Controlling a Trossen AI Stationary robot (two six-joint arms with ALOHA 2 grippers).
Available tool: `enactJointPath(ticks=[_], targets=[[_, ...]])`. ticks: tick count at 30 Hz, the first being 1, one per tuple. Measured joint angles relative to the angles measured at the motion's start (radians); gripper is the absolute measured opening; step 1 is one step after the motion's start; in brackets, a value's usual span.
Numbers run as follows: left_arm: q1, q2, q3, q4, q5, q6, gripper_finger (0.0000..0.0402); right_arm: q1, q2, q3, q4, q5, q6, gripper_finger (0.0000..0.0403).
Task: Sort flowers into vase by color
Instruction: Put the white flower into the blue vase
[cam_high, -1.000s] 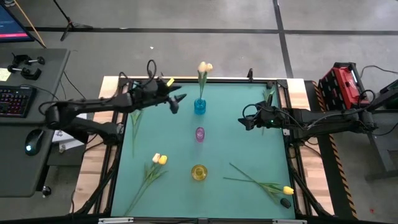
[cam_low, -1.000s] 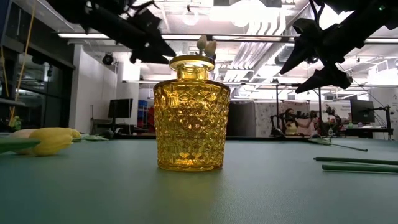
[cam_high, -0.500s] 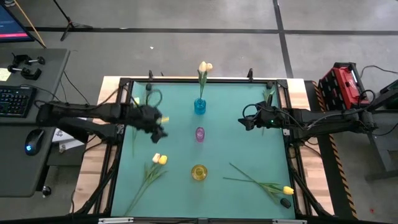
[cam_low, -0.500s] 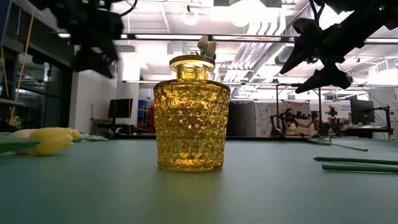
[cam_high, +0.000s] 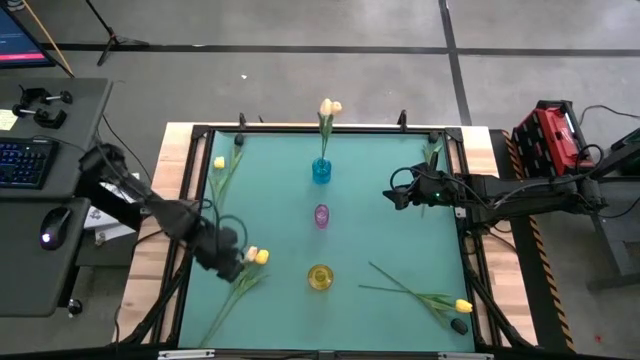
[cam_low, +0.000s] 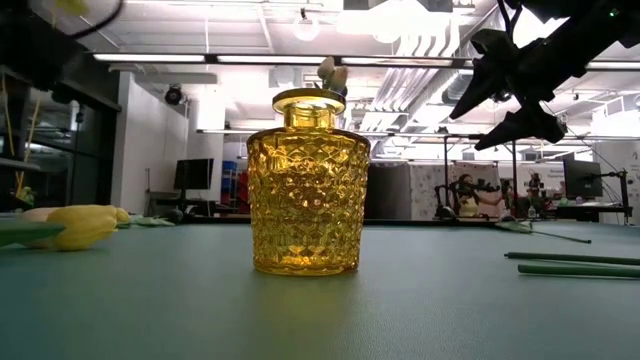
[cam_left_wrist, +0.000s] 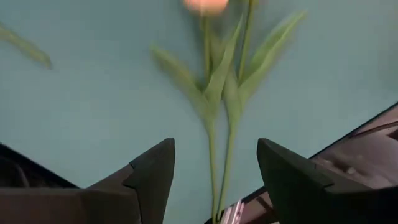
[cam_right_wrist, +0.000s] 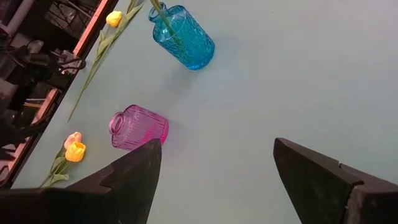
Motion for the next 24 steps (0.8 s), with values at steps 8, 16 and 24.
enactJointPath(ticks=[8,16,24], targets=[[-0.137,0.219,0.000,0.196,0.002,-0.081,0.0213,0.000,0.000,0.000,0.000,0.000,-0.022,0.0298],[-0.139,0.365,0.000,0.218,0.001,-0.080,0.0213,0.000,0.000,0.000,0.000,0.000,-0.022,0.0298],[-0.139,0.448,0.007,0.201,0.011,-0.081,0.0212,0.000,0.000,0.000,0.000,-0.002,-0.018,0.0298]])
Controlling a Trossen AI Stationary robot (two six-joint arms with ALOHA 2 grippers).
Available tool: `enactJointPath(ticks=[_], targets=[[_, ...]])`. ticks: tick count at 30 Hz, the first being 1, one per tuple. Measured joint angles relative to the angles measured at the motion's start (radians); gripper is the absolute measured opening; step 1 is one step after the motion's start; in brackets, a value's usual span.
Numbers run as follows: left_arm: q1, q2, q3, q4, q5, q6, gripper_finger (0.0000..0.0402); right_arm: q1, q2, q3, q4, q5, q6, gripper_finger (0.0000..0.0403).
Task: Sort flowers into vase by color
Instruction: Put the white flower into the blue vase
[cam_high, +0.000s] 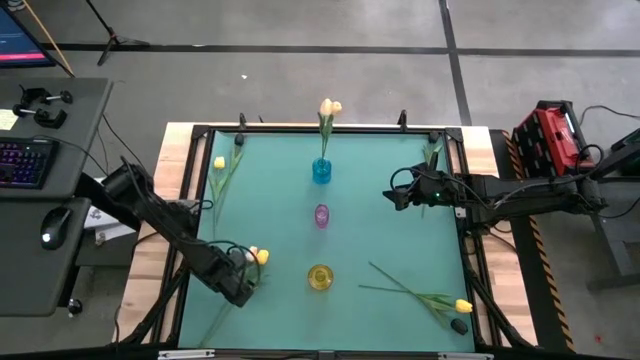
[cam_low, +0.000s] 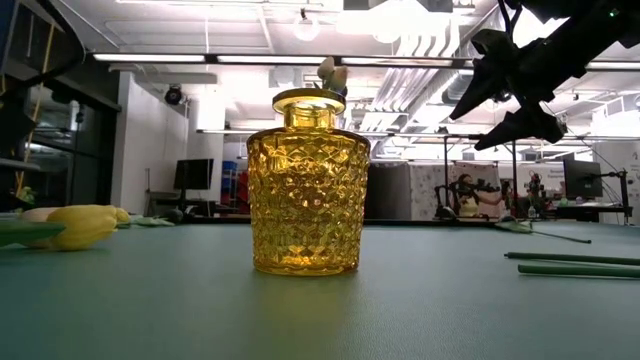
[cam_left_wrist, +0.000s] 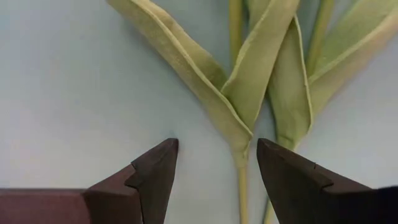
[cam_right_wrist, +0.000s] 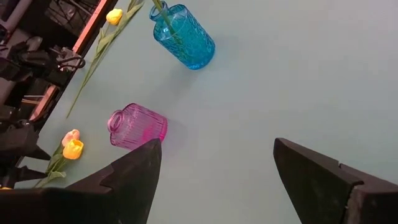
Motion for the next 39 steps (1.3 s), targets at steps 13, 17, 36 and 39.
enactJointPath(ticks=[13,17,36,39], targets=[[0.034,-0.038,-0.006,-0.101,-0.113,0.062,0.0014,0.000,0.000,0.000,0.000,-0.001,0.003,0.0298],[0.056,-0.111,-0.015,-0.162,-0.279,0.089,0.0004,0.000,0.000,0.000,0.000,-0.001,0.003,0.0298],[0.496,-0.638,0.070,0.044,-0.951,0.824,0.0000,0.000,0.000,0.000,0.002,-0.002,0.027,0.0298],[0.631,-0.612,0.070,0.375,-0.902,1.179,0.0000,0.000,0.000,0.000,0.017,-0.002,0.027,0.0298]])
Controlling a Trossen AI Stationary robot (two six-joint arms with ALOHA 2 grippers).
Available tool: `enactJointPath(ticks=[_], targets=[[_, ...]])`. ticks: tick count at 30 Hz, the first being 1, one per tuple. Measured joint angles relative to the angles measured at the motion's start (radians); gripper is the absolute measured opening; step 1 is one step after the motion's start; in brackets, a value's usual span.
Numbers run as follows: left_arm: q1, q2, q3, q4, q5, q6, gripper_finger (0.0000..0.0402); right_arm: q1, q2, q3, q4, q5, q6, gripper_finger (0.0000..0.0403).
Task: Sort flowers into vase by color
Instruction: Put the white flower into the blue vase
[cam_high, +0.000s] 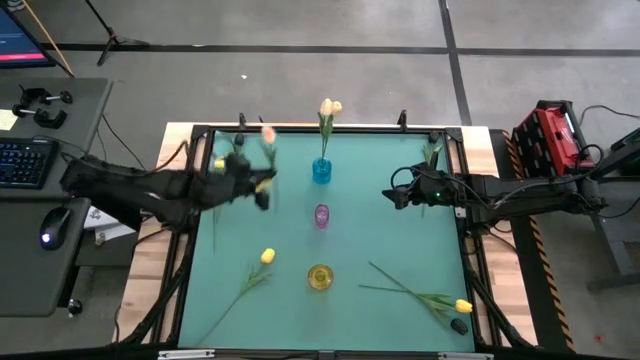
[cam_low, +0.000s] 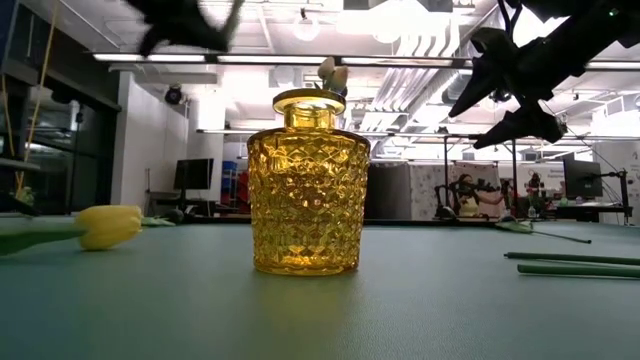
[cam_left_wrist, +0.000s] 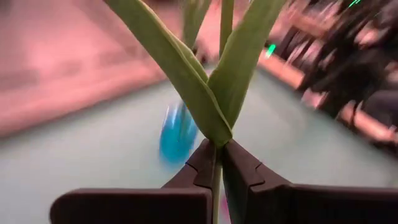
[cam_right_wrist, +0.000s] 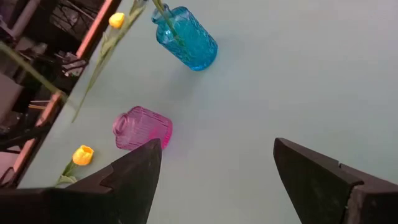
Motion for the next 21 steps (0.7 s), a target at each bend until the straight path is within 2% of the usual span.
enactJointPath(ticks=[3,6,9,12,16,21], targets=[[0.137,0.055,0.000,0.315,0.138,0.287,0.0000,0.000,0.000,0.000,0.024,0.011,0.000,0.0298],[0.269,0.126,0.001,0.557,0.316,0.443,0.0000,0.000,0.000,0.000,0.051,0.031,-0.005,0.0298],[0.383,0.213,0.001,0.708,0.490,0.475,0.0000,0.000,0.000,0.000,0.057,0.053,-0.007,0.0298],[0.461,0.309,0.001,0.819,0.620,0.445,0.0000,0.000,0.000,0.000,0.057,0.063,-0.009,0.0298],[0.499,0.402,0.001,0.927,0.673,0.417,0.0000,0.000,0.000,0.000,0.056,0.066,-0.008,0.0298],[0.498,0.440,0.001,0.921,0.641,0.451,0.0000,0.000,0.000,0.000,0.056,0.067,-0.008,0.0298]])
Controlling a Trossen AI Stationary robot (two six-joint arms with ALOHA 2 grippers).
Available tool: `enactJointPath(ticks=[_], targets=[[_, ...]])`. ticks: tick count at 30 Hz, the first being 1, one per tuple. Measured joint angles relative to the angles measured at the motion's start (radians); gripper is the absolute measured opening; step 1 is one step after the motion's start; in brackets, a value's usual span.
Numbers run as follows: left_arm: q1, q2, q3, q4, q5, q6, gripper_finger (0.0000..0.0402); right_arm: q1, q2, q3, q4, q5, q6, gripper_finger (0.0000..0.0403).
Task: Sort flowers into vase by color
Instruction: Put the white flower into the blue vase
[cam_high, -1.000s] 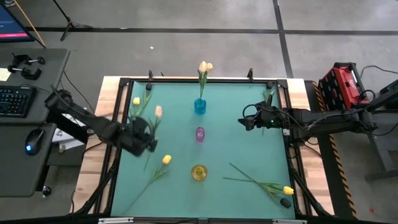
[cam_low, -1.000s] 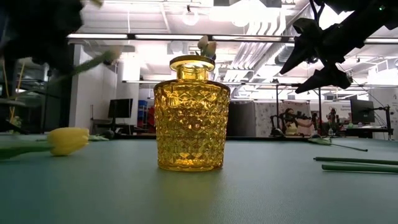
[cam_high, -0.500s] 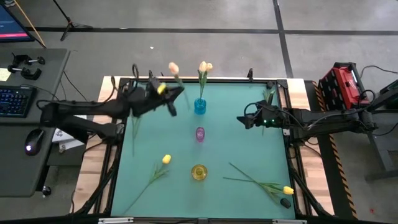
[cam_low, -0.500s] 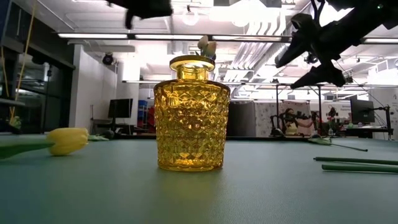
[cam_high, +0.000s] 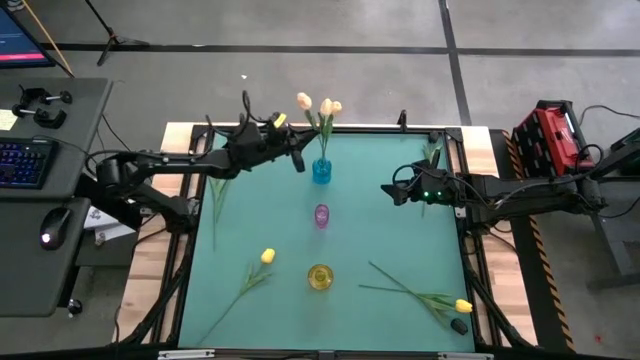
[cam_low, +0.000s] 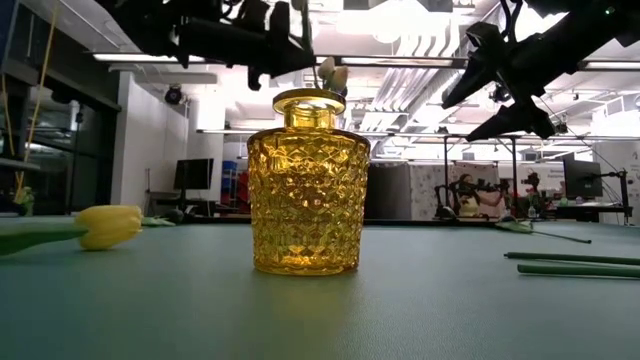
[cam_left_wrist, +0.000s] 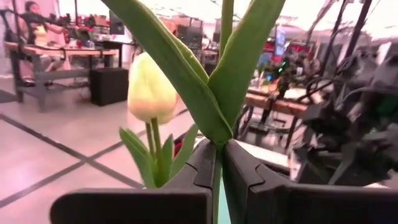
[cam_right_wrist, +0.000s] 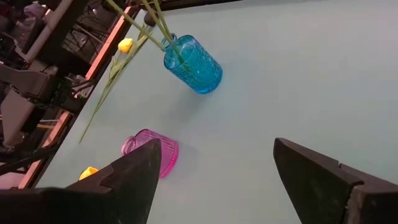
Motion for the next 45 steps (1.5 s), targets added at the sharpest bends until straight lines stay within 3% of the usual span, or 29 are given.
enactJointPath(ticks=[27,31,45], targets=[[0.003,-0.012,0.001,-0.121,-0.044,0.046,0.0014,0.000,0.000,0.000,0.000,0.001,0.000,0.0298],[0.003,-0.012,0.001,-0.144,-0.025,0.046,0.0044,0.000,0.000,0.000,0.001,0.001,0.000,0.0298],[0.003,-0.028,0.001,-0.296,0.053,-0.057,0.0208,0.000,0.000,0.000,0.046,-0.004,0.000,0.0298]])
